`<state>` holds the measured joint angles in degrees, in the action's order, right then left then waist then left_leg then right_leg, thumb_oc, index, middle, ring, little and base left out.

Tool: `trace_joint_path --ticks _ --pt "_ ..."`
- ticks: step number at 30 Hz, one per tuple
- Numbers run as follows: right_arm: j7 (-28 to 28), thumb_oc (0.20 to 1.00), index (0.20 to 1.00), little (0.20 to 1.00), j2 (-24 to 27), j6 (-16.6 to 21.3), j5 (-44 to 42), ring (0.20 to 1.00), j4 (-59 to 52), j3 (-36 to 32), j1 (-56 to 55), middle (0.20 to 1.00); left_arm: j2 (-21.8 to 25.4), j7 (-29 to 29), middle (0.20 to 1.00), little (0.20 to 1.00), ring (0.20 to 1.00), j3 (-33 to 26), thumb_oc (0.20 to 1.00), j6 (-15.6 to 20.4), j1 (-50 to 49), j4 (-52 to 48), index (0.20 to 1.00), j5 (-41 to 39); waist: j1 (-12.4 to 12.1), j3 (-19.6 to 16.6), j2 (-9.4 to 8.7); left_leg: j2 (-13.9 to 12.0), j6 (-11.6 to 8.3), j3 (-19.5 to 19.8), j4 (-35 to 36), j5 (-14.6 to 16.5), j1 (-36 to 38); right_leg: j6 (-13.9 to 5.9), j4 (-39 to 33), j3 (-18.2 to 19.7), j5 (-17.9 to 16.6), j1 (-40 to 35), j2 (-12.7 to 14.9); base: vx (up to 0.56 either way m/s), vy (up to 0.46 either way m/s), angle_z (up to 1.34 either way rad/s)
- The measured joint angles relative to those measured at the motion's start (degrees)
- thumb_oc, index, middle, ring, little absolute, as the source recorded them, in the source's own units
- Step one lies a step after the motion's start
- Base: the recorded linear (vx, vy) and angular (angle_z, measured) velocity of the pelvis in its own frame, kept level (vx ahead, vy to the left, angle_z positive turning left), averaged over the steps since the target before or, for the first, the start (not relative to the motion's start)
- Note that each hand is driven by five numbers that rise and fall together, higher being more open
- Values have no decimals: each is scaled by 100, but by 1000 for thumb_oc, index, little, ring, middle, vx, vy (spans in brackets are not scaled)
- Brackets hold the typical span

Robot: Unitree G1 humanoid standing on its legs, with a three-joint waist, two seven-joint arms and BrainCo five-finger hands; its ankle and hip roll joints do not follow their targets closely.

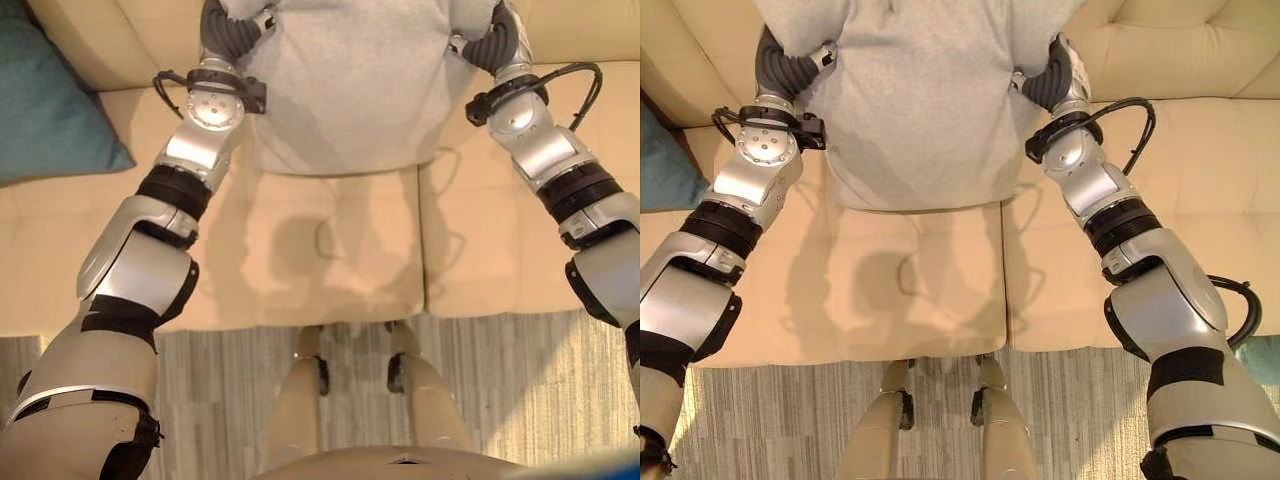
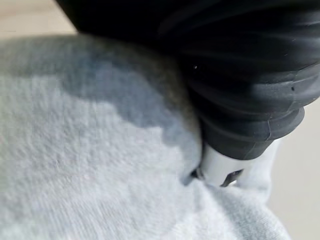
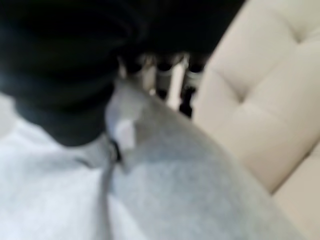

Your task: Pick up all the scattered cushions and arrange them neatly on the sofa.

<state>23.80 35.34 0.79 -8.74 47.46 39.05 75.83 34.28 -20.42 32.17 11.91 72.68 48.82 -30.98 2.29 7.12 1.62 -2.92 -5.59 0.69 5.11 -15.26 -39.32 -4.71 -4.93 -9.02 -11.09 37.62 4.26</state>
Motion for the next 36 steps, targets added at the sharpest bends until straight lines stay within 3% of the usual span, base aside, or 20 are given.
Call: trace_joint_path --ticks 4,9,14,23,28,31,32,33,34,36 --pt "-19 1000 1000 1000 -4 15 14 1000 539 317 347 1000 30 9 1000 1000 1000 115 1000 24 176 536 1000 8 -31 -1 0 1 -5 30 1 4 -72 -104 119 -6 92 106 -11 -1 0 3" --pt "-115 1000 1000 1000 82 8 129 1000 1048 844 818 1000 33 60 1000 1000 1000 303 1000 -2 597 1134 1000 30 -61 -1 1 -18 -28 131 -1 23 -195 -77 560 -36 226 438 -10 -4 -5 -2" --pt "-157 1000 1000 1000 183 -40 232 1000 1261 925 871 1000 167 178 1000 1000 1000 439 1000 -42 763 1329 1000 80 -148 -1 1 -23 -51 153 -1 43 -201 -17 956 -54 429 613 14 2 -2 1" --pt "-224 1000 1000 1000 926 -182 285 1000 1165 999 871 1000 927 184 1000 1000 1000 80 1000 -154 487 1301 1000 77 -345 -1 0 -21 -80 296 -23 76 -102 17 1903 -171 968 837 120 12 -5 11" --pt "-62 1000 1000 1000 1534 -149 344 1000 -80 -193 -83 1000 1354 185 1000 1000 1000 -886 1000 -127 -933 53 1000 77 -325 27 -44 -2 -79 270 -13 76 366 -43 1953 -209 1072 381 180 42 -9 3" --pt "32 1000 1000 1000 1573 -88 365 1000 -485 -890 -933 1000 1343 210 1000 1000 1000 -1234 1000 -7 -1911 -615 1000 86 -268 7 -95 -5 -78 270 -1 150 877 -188 1891 -273 1242 -200 179 41 -12 12" --pt "80 1000 1000 1000 1574 -63 378 1000 -467 -932 -1022 1000 1360 207 1000 1000 1000 -1222 1000 31 -2015 -640 1000 86 -275 -10 -116 -9 -46 271 -19 225 949 -136 1904 -283 1292 -268 166 67 -9 -5" --pt "69 1000 1000 1000 1585 -90 407 1000 -784 -1400 -1433 1000 1369 250 1000 1000 1000 -1603 1000 -23 -2496 -1013 1000 113 -306 -20 -125 -54 -32 258 -26 420 1096 -99 1958 -285 1411 -369 122 112 -5 -5" --pt "177 1000 1000 1000 1471 174 509 1000 -2033 -2726 -2870 1000 1232 269 1000 1000 1000 -2550 1000 246 -3934 -2342 1000 178 -291 -41 -165 -81 65 264 -20 522 1374 -49 1999 -281 1484 -635 88 78 1 -1" --pt "122 1000 1000 1000 1472 128 522 1000 -1930 -2890 -3447 1000 1162 313 1000 1000 1000 -2572 1000 119 -4520 -2355 1000 303 -306 -101 -210 -90 51 240 -24 590 1587 -82 2005 -278 1595 -852 98 85 -12 0"
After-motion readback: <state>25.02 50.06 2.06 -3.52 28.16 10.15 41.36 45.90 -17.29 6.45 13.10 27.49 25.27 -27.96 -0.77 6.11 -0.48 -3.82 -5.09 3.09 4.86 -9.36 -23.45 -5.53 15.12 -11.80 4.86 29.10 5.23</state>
